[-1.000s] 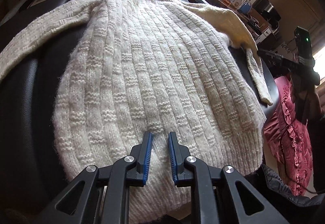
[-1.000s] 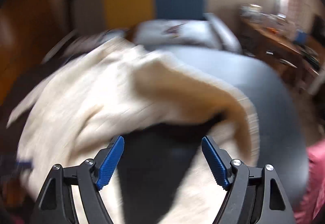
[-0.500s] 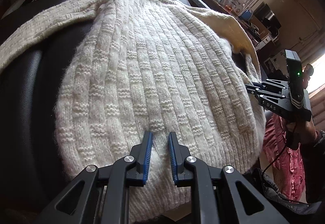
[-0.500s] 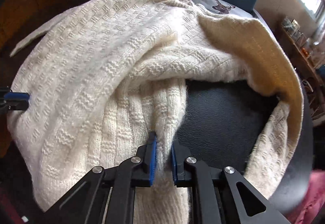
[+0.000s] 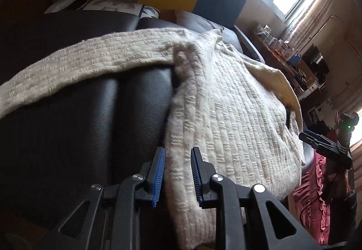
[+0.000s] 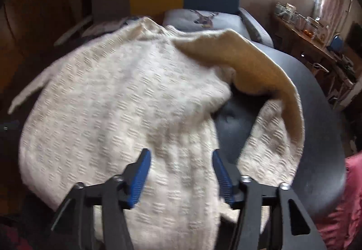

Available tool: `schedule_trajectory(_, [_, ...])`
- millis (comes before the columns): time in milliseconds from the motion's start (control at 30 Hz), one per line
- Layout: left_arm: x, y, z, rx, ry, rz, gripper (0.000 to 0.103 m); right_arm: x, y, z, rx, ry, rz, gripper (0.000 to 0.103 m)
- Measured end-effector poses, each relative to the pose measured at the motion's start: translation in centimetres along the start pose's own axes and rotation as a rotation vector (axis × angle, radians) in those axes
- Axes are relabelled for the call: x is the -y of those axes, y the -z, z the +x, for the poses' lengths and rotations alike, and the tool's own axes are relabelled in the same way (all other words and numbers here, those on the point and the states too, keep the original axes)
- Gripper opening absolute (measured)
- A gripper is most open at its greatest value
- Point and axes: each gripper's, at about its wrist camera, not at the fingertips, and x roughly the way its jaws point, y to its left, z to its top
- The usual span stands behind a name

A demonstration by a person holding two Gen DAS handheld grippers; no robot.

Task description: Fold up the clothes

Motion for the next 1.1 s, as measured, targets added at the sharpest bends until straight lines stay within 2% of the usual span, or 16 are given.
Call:
schedule_trajectory(100, [-0.7, -0.6, 1.7, -0.028, 0.027, 0.009, 0.023, -3.9, -0.3, 0.9, 0.005, -0.090, -0.034, 0.072])
schedule_trajectory(167, [-0.2, -1.2, 3.7, -0.053, 0.028, 0.027, 0.024, -5.7, -0.9, 3.3, -0.027, -0.117, -0.054, 0.072])
schedule_trajectory(333, [0.6, -1.8, 6.4, -0.101, 0.021, 0.045, 0.022, -6.5, -0.8, 7.8, -0.111, -0.149, -0.033, 0.072])
schedule_trajectory(367, [0.9, -1.8, 6.6, -0.095, -0.010, 0.060, 0.012, -6.4, -0.6, 8.6, -0.130, -0.136, -0.035, 0.073])
schedule_trajectory(533, [0.7, -1.0, 4.3, -0.029, -0.107, 0.016, 0.010, -6.0, 0.3, 9.0, -0.146, -0.110, -0.044, 0.073])
schedule_trajectory(633, [-0.2, 0.2, 4.6, -0.071, -0.090, -0.036, 0.012, -6.2, 1.0, 8.8, -0.133, -0.126, -0.059, 0.081])
schedule_trajectory(700, [-0.2, 0.3, 4.2, -0.070, -0.078, -0.052, 0.015, -6.7, 1.3, 8.9, -0.127, -0.123, -0.083, 0.091])
schedule_trajectory(733, [-0.2, 0.0, 3.6, -0.060, -0.059, -0.065, 0.015, -7.0, 1.3, 9.0, -0.131, -0.124, -0.091, 0.093])
schedule_trajectory(800, [0.1, -1.3, 1.7, 0.001, -0.025, -0.070, 0.016, -7.2, 1.2, 9.1, -0.139, -0.125, -0.100, 0.098])
schedule_trajectory(867, [0.6, -3.1, 0.0, 0.066, -0.030, -0.042, 0.018, -7.0, 0.9, 8.9, -0.146, -0.133, -0.102, 0.098])
schedule_trajectory(933, [1.0, -5.3, -0.9, 0.116, -0.045, -0.014, 0.018, -6.4, 0.2, 8.5, -0.143, -0.176, -0.079, 0.098])
schedule_trajectory(1033, [1.1, -9.3, -0.7, 0.153, -0.117, 0.035, 0.019, -4.9, -2.1, 7.5, -0.101, -0.236, -0.018, 0.097])
schedule_trajectory(1100, [0.2, -12.1, 0.3, 0.144, -0.171, 0.037, 0.019, -3.9, -4.4, 7.2, -0.065, -0.235, 0.004, 0.097])
